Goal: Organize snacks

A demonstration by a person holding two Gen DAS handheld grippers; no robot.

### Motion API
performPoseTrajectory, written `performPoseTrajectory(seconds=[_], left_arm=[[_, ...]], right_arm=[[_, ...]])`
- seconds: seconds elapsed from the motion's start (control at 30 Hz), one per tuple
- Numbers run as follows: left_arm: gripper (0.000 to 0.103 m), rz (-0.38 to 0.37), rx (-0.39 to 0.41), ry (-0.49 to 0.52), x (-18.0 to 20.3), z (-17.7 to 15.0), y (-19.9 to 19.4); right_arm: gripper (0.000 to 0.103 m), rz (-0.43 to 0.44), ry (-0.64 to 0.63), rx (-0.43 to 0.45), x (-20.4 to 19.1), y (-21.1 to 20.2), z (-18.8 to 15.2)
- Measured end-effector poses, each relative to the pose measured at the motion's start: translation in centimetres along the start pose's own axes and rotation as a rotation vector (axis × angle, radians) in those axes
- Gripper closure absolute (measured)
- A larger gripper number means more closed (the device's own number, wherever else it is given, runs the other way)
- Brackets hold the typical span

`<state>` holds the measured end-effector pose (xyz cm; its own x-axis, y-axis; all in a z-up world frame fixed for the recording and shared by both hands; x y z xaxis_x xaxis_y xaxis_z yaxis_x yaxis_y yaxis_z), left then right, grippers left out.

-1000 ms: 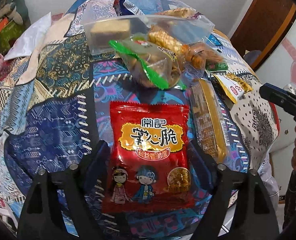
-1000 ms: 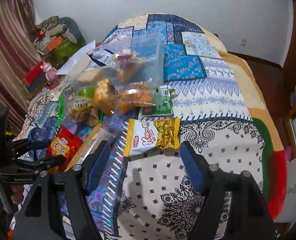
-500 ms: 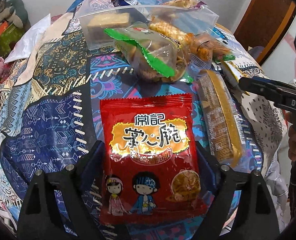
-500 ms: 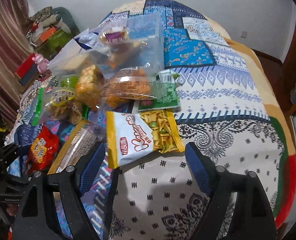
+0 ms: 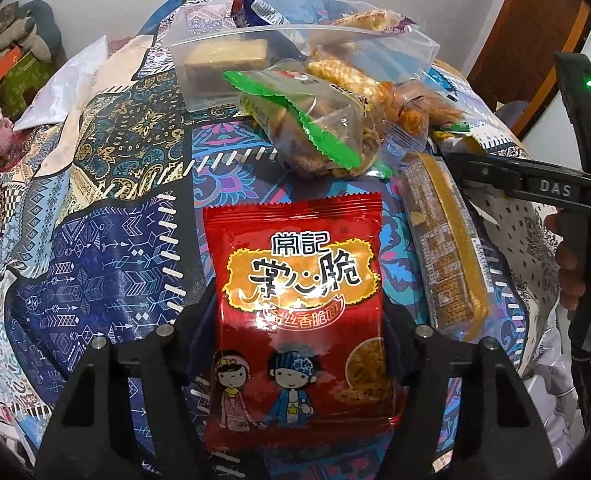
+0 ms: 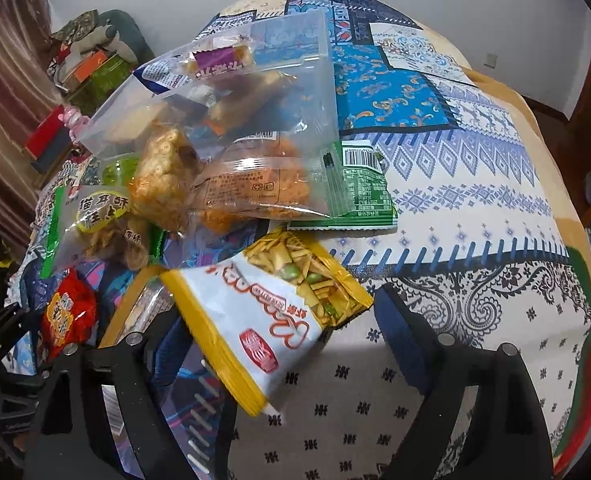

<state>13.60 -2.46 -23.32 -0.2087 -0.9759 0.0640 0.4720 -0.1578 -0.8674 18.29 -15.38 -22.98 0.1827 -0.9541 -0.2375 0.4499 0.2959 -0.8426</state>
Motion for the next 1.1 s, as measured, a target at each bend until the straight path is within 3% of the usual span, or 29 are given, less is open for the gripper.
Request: performPoseTrajectory(seconds=[0.27, 0.7, 1.1], left_arm=[[0.035, 0.017, 0.011, -0.023, -1.1, -0.5, -1.3], [0.035, 0.060, 0.090, -0.057, -3.3, 0.7, -5.8], [0.035, 0.066, 0.213, -0.038, -3.2, 7.4, -9.4]], right_arm=[[0.065, 0.020, -0.007, 0.013, 0.7, -1.5, -0.7], [0.068, 0.054, -0.007, 0.085, -0.3, -5.4, -0.4], [0.068, 0.087, -0.057, 0.202, -3.0, -9.2, 3.8]])
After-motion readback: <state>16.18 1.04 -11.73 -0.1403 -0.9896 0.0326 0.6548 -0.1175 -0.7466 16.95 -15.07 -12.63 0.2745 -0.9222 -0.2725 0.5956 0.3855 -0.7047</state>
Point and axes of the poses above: each gripper's, at about its wrist camera, not at the fingertips, and y roughly the way its jaws point, x to its right, z to its top, the point moved 9 cm from there along y, roughly the way its jaws point, and after that the axes turned 6 degrees about y, right-handed, at the moved point
